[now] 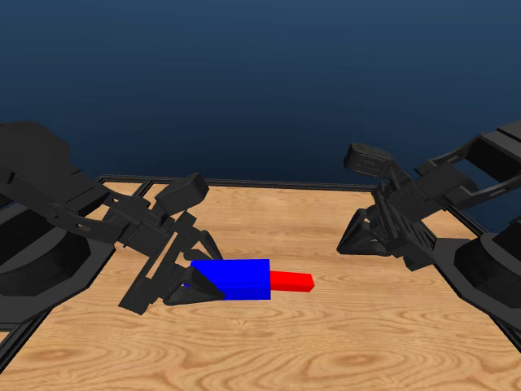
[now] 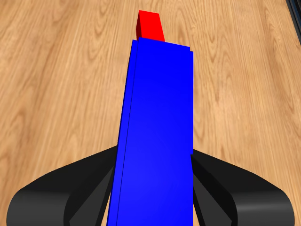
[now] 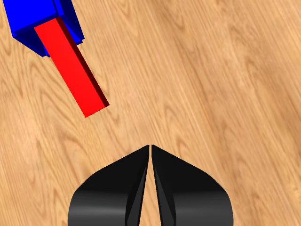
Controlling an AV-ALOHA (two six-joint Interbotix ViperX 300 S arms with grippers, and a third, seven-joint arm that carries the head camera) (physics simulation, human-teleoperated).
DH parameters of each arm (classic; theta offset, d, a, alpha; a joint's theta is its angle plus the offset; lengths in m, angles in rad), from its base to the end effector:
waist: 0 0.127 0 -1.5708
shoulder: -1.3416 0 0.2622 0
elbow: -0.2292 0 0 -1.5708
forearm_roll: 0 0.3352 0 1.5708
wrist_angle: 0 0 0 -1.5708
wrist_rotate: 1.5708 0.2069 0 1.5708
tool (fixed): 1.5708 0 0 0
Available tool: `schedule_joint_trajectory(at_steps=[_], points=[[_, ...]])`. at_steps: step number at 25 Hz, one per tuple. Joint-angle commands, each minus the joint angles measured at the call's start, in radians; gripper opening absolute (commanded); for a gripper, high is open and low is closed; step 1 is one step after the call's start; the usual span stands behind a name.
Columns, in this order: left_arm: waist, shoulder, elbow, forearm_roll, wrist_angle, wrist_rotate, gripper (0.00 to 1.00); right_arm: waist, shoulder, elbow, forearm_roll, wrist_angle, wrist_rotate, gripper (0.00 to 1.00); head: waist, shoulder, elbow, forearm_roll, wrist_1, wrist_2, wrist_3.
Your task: Insert peg into socket
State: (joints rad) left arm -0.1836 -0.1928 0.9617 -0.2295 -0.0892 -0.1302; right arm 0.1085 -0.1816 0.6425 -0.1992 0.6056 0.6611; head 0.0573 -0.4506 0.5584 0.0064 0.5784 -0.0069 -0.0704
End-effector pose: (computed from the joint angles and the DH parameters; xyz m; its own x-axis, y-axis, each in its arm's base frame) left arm 0.4049 -0.0709 0.0256 0.7668 -0.1218 -0.6302 -0.0612 0.9635 -0.2607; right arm 0.4138 0.0216 0.0608 0.4975 -0.0591 -0.8654 0.3663 0.9187 0.1478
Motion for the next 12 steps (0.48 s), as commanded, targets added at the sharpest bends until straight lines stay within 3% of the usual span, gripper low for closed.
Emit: schedule_joint_trajectory(at_steps=[1, 12], points=[[0.025, -0.066, -0.037, 0.061, 0.090, -0.121, 0.00, -0.063, -0.011, -0.049, 0.103, -0.076, -0.105, 0.00, -0.001, -0.034, 0.000, -0.001, -0.019, -0.010, 0.011], [0.066, -0.091, -0.068, 0.169, 0.148, -0.245, 0.00, -0.090, 0.031, -0.051, 0.228, -0.091, -0.232, 0.00, -0.008, -0.046, 0.002, -0.003, -0.039, -0.014, 0.013]])
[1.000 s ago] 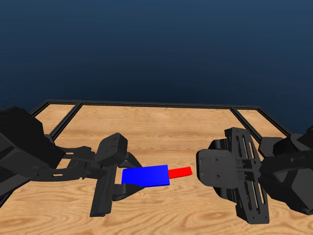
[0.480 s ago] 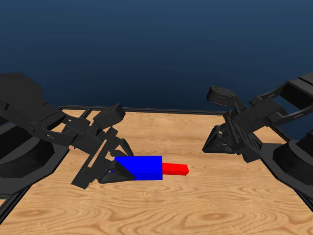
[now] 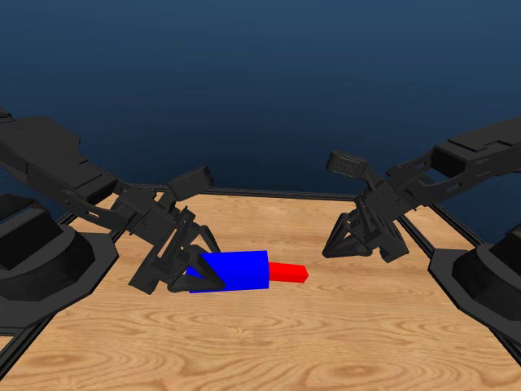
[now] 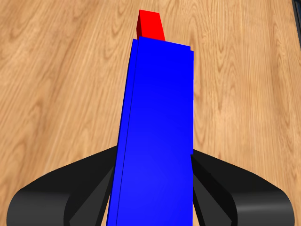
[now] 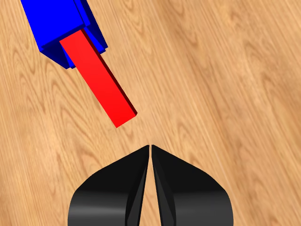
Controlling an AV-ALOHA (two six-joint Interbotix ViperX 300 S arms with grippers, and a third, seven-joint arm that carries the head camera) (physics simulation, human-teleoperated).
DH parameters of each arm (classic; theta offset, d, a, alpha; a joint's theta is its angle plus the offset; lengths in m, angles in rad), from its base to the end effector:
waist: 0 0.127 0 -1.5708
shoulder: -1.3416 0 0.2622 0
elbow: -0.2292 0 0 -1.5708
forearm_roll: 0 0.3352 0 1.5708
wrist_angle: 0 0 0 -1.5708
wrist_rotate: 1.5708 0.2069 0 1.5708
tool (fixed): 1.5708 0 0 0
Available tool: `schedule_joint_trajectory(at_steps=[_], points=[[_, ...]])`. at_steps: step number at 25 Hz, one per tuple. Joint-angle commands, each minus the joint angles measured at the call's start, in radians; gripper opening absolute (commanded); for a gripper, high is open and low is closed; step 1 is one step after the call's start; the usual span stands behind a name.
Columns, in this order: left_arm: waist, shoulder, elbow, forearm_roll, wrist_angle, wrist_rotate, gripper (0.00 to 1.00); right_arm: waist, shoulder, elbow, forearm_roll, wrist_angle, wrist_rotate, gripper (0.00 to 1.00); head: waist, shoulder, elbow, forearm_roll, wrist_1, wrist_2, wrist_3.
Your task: Insert peg into socket
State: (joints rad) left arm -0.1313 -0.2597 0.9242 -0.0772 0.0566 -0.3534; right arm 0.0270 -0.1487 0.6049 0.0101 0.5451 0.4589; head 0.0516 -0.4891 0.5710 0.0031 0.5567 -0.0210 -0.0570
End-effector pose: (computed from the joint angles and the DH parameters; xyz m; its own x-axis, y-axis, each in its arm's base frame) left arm 0.4076 -0.0547 0.0458 0.7442 -0.1027 -0.6601 -0.1512 0.9366 -0.3161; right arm 0.4334 0.0128 0.0664 0.5389 0.0198 -0.8421 0.3528 0.9025 0.2470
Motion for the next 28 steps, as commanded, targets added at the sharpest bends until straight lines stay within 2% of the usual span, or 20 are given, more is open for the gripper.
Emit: schedule_joint_trajectory(at_steps=[1, 5, 14, 18, 24, 28], points=[[0.011, -0.023, -0.031, 0.032, 0.000, -0.036, 0.00, -0.013, 0.001, -0.013, 0.027, -0.038, -0.034, 0.00, -0.002, -0.006, -0.011, 0.000, -0.017, -0.001, 0.000], [0.015, -0.022, -0.037, 0.040, 0.003, -0.041, 0.00, -0.008, 0.029, -0.012, 0.050, -0.072, -0.056, 0.00, -0.002, -0.001, -0.012, 0.000, -0.017, -0.001, -0.001], [0.017, -0.012, -0.049, 0.058, 0.015, -0.054, 0.00, 0.001, 0.144, -0.031, 0.101, -0.173, -0.102, 0.00, 0.004, 0.008, -0.015, 0.001, -0.015, -0.001, -0.001], [0.014, 0.002, -0.044, 0.060, -0.030, -0.063, 0.00, -0.001, 0.162, -0.047, 0.102, -0.176, -0.116, 0.00, 0.005, 0.011, -0.016, 0.001, -0.012, 0.000, 0.000], [0.017, 0.070, -0.040, 0.079, -0.117, -0.096, 0.00, -0.004, 0.180, -0.031, 0.114, -0.201, -0.117, 0.00, 0.004, 0.017, -0.016, 0.002, -0.012, 0.004, 0.002], [0.027, 0.116, -0.057, 0.102, -0.165, -0.110, 0.00, -0.005, 0.181, -0.041, 0.107, -0.202, -0.122, 0.00, -0.002, 0.023, -0.018, 0.001, -0.013, 0.006, 0.002]])
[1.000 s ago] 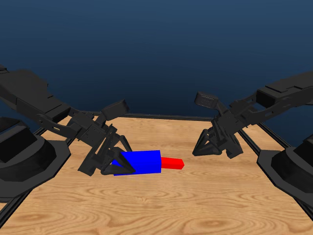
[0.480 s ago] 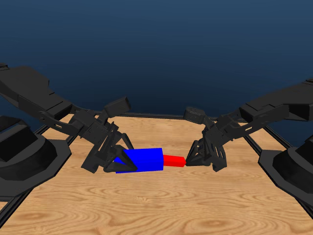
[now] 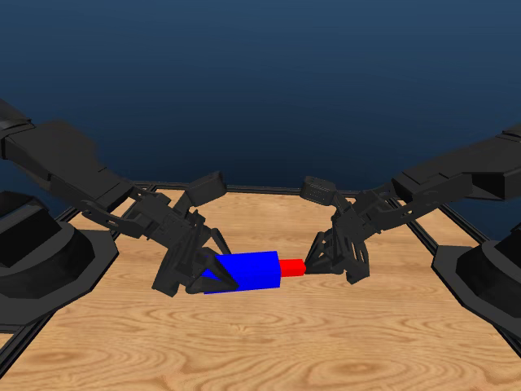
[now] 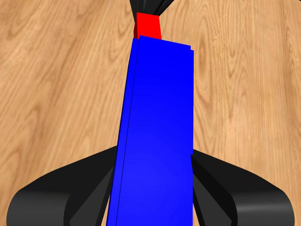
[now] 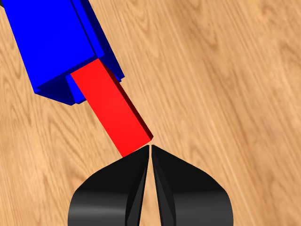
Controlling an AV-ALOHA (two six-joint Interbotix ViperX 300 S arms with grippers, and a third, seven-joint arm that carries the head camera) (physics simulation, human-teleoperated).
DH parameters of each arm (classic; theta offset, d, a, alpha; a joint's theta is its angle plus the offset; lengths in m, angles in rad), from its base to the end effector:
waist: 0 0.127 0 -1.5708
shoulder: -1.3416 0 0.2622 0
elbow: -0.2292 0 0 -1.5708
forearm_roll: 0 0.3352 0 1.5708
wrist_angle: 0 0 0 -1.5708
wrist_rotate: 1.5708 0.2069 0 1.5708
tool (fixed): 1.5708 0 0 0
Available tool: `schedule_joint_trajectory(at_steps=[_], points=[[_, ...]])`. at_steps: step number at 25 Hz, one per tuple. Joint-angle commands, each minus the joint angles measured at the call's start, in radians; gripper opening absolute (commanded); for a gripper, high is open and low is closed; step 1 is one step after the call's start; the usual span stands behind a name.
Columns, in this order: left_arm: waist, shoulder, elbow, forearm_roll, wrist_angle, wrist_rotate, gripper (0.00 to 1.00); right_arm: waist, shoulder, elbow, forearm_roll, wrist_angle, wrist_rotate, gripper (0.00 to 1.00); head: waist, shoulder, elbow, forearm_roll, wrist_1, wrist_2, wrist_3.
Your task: Insert peg into socket
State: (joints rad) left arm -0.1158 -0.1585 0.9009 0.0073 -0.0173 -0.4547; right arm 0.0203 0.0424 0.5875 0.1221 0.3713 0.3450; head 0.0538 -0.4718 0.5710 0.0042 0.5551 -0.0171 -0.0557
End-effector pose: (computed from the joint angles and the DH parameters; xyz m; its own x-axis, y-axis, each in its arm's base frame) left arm 0.4175 -0.0486 0.0247 0.7434 -0.0866 -0.6632 -0.1807 0.9287 -0.3239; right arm 0.4528 0.0183 0.0084 0.5399 0.0552 -0.8399 0.3327 0.9026 0.2731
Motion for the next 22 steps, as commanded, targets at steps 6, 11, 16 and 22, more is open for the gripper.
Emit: schedule_joint_trajectory(at_steps=[6, 11, 16, 22], points=[[0.024, 0.048, -0.049, 0.048, -0.137, -0.032, 0.00, 0.008, 0.020, -0.032, -0.017, -0.020, -0.009, 0.00, -0.009, 0.013, -0.021, 0.000, -0.011, 0.007, 0.006], [0.030, 0.088, -0.053, 0.075, -0.168, -0.063, 0.00, 0.014, 0.037, -0.022, -0.013, -0.049, 0.001, 0.00, -0.012, 0.013, -0.021, 0.000, -0.010, 0.008, 0.005], [0.036, 0.122, -0.072, 0.101, -0.203, -0.086, 0.00, 0.017, 0.057, -0.024, -0.006, -0.067, 0.004, 0.00, -0.012, 0.012, -0.020, 0.000, -0.013, 0.007, 0.007], [0.043, 0.170, -0.090, 0.134, -0.244, -0.113, 0.00, 0.019, 0.064, -0.024, -0.007, -0.088, 0.008, 0.00, -0.012, 0.013, -0.021, 0.000, -0.015, 0.007, 0.006]])
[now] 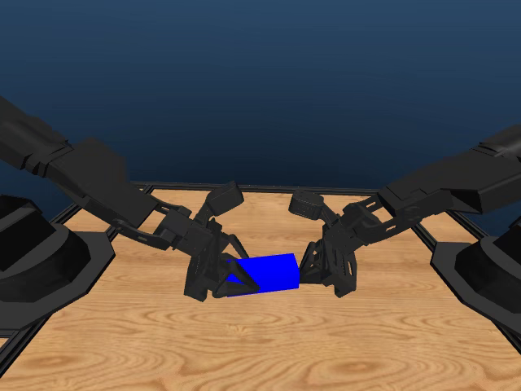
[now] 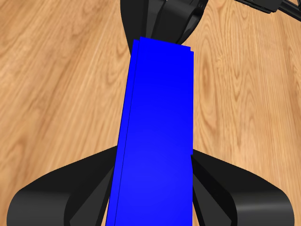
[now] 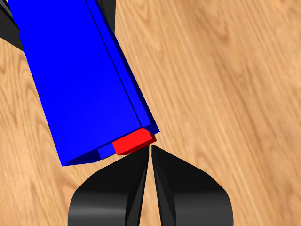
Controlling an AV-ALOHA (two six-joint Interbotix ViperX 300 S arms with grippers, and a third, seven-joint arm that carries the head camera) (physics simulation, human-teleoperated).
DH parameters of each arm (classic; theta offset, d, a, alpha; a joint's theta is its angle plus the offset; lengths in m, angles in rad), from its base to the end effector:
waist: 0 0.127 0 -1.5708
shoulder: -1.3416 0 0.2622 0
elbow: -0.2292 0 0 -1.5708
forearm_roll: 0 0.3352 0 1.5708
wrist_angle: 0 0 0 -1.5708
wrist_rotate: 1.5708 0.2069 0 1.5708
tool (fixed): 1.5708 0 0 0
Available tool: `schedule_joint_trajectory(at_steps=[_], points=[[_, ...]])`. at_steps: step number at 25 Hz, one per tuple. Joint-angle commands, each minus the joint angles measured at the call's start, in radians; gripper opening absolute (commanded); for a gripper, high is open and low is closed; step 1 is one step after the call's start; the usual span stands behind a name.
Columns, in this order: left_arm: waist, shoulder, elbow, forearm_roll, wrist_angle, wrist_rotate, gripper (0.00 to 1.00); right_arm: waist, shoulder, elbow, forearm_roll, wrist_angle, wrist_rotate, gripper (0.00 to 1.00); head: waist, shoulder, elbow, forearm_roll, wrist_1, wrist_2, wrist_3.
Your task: Insert peg into socket
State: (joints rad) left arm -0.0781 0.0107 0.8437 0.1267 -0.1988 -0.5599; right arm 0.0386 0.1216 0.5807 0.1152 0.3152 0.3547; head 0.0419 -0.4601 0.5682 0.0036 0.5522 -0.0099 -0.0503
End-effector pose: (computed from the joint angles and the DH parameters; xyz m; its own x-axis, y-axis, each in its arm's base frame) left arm 0.4444 -0.0400 0.0025 0.7871 -0.0866 -0.6107 -0.1684 0.9223 -0.3479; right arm 0.4544 0.0249 -0.0190 0.5251 0.0559 -0.8492 0.3290 0.9069 0.2631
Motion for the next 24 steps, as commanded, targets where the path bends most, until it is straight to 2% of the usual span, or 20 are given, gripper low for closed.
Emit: schedule_joint_trajectory(at_steps=[1, 7, 8, 9, 10, 11, 24], points=[[0.004, 0.006, -0.031, 0.012, -0.061, -0.004, 0.00, 0.000, -0.015, -0.013, -0.001, -0.035, 0.000, 0.00, 0.000, 0.002, -0.019, 0.000, -0.013, 0.001, 0.000], [-0.001, -0.012, -0.016, 0.020, -0.036, -0.027, 0.00, -0.001, -0.005, 0.025, 0.001, -0.083, 0.028, 0.00, -0.002, 0.003, -0.020, 0.002, -0.015, 0.008, 0.012], [-0.006, -0.023, -0.001, 0.017, -0.039, -0.030, 0.00, -0.002, -0.003, 0.032, 0.000, -0.104, 0.039, 0.00, -0.002, 0.002, -0.020, 0.003, -0.016, 0.011, 0.016], [-0.005, -0.018, 0.004, 0.016, -0.035, -0.036, 0.00, -0.001, 0.001, 0.040, -0.005, -0.114, 0.049, 0.26, -0.002, 0.002, -0.020, 0.003, -0.016, 0.013, 0.019], [-0.007, -0.026, 0.001, 0.015, -0.034, -0.037, 0.00, -0.001, 0.001, 0.045, -0.005, -0.129, 0.057, 0.97, -0.002, 0.002, -0.020, 0.004, -0.015, 0.016, 0.022], [-0.007, -0.027, 0.005, 0.013, -0.027, -0.038, 0.00, 0.000, 0.001, 0.053, -0.008, -0.144, 0.069, 1.00, -0.002, 0.002, -0.020, 0.004, -0.015, 0.017, 0.024], [-0.012, -0.049, 0.029, 0.001, -0.006, -0.044, 0.00, 0.016, 0.004, 0.097, -0.056, -0.273, 0.156, 1.00, 0.000, 0.000, -0.018, 0.007, -0.014, 0.026, 0.037]])
